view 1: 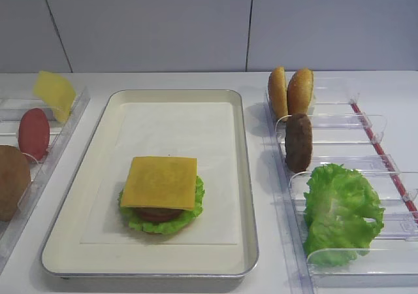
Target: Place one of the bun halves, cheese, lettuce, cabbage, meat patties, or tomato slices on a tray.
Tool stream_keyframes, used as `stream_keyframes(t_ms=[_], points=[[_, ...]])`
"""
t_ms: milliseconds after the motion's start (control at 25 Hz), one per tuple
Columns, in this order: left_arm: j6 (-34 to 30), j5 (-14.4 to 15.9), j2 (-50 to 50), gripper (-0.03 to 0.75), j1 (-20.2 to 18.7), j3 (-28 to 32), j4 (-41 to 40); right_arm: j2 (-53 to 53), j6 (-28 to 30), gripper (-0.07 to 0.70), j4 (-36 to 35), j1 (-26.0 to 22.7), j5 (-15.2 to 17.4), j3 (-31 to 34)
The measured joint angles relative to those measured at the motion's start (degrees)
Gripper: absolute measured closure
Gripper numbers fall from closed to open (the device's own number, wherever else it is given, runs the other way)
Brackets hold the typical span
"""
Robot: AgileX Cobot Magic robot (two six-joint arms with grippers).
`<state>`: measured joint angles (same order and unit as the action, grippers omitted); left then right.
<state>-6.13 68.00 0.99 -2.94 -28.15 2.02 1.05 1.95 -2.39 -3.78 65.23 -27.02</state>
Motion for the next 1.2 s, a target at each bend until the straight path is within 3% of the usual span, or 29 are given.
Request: stream_keyframes(t_ms=[1200], points=[[0.00, -0.11, 0.00, 0.481, 0.00, 0.00, 0.00, 0.00, 0.00, 0.186, 0.00, 0.00, 0.00, 0.00]])
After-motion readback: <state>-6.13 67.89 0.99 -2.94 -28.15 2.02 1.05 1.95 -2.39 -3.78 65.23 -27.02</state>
